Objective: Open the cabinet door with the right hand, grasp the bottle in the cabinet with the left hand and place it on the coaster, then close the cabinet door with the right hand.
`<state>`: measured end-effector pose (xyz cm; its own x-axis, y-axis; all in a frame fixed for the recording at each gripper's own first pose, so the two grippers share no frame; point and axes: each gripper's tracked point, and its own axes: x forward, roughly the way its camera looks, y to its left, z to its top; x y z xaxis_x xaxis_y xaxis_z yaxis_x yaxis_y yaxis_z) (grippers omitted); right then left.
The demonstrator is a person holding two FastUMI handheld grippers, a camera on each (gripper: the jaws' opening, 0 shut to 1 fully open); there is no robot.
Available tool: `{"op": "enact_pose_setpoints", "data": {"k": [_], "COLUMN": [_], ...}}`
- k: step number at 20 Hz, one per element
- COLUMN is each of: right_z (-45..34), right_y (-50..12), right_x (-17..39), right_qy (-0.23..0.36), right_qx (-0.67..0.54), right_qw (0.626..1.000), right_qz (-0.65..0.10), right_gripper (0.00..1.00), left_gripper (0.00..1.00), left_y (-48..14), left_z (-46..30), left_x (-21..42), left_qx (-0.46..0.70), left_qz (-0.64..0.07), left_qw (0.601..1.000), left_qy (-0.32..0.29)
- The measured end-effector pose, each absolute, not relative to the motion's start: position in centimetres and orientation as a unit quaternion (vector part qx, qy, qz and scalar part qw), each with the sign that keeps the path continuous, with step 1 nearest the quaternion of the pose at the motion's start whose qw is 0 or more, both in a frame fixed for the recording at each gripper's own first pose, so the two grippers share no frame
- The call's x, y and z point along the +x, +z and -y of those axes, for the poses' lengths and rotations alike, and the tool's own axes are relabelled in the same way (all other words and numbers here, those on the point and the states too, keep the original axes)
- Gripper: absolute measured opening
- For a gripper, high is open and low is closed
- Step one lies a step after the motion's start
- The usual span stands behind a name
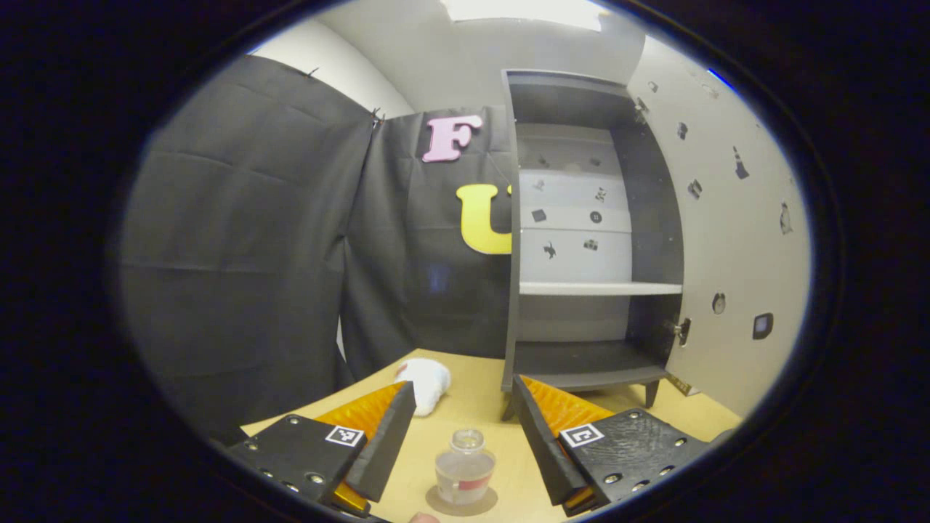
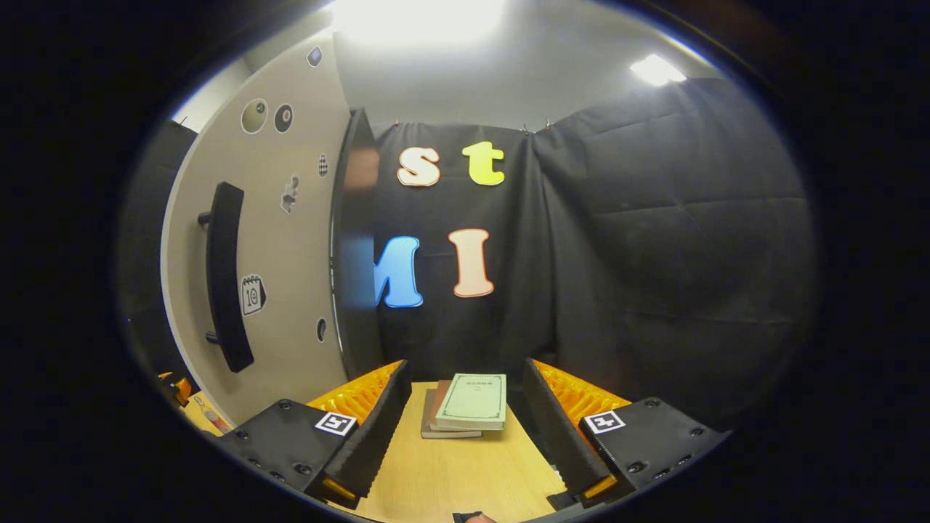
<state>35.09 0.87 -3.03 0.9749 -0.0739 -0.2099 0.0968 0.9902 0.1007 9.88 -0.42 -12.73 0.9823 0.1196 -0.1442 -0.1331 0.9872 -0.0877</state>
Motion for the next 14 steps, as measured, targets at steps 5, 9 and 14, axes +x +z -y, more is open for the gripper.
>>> {"op": "enact_pose_setpoints", "data": {"k": [5, 9, 14], "right_z": [-3.4, -5.4, -8.1], "right_y": [-0.8, 0.1, 0.9], "right_x": [36.5, 37.4, 37.9], "right_qy": [0.010, 0.035, 0.049], "right_qx": [0.082, 0.083, 0.064], "right_qw": [0.993, 0.992, 0.993], "right_qz": [-0.080, -0.086, -0.086], "right_gripper": [0.93, 0.98, 0.98], "left_gripper": [0.82, 0.82, 0.84], "left_y": [-6.5, -4.9, -3.4], "left_z": [0.5, 0.5, -1.8], "left_x": [8.2, 7.4, 7.7], "left_qx": [-0.038, -0.045, -0.035], "left_qz": [-0.053, -0.059, -0.041], "left_qw": [0.996, 0.996, 0.997], "left_qy": [0.063, 0.048, 0.046]}}
